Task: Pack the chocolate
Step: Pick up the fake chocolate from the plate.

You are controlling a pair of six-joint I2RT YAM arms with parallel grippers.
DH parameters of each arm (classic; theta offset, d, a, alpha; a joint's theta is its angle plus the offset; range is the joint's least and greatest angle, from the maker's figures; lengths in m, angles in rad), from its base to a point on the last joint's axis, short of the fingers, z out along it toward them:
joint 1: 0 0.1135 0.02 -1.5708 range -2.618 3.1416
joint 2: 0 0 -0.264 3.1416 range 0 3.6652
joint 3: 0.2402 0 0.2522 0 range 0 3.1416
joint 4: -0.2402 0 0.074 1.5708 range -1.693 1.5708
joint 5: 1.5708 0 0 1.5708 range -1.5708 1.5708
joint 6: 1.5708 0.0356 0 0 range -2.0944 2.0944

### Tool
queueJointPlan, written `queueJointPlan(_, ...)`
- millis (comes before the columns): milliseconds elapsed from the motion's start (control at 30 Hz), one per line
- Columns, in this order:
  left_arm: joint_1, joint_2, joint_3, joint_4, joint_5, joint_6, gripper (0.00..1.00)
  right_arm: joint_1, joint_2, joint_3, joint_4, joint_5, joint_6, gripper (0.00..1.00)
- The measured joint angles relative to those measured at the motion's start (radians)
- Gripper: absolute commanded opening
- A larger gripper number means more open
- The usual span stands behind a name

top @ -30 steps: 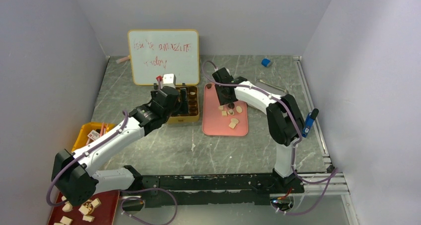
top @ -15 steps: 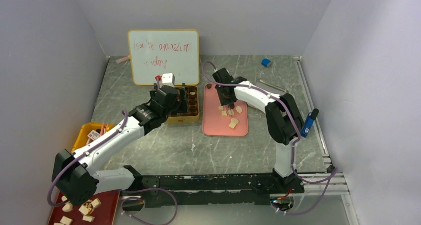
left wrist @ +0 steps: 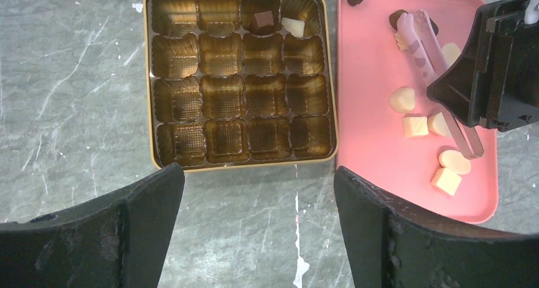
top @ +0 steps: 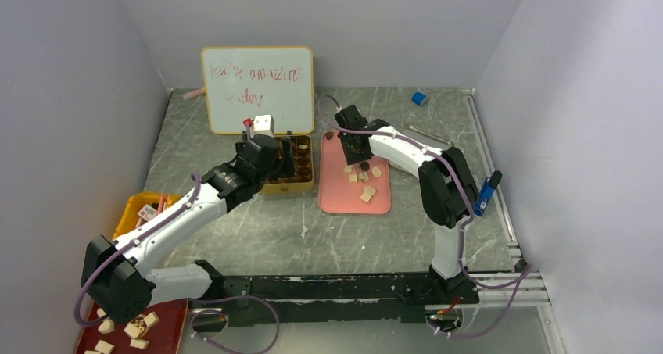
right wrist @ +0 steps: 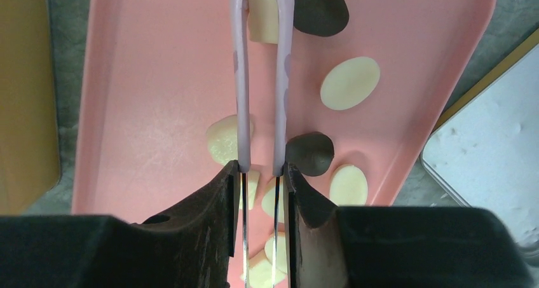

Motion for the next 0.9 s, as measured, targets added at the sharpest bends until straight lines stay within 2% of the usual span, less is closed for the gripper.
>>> queueJointPlan(267,0.0,-0.026,0.0,-0.002,0.0,-0.001,0.92,0.021,-0.025,0.08,-0.038,-0.02,-0.003,0.02)
queueJointPlan(567,0.0,-0.082,-0.001,-0.012,-0.004,-0.004,0.92,0.112,-0.021,0.24,-0.077,-0.026,-0.007,0.02)
queueJointPlan(900,0.0,-0.148,-0.009,-0.052,-0.026,-0.004,0.92,0.202,0.132,0.467,-0.109,-0.045,-0.028,0.02)
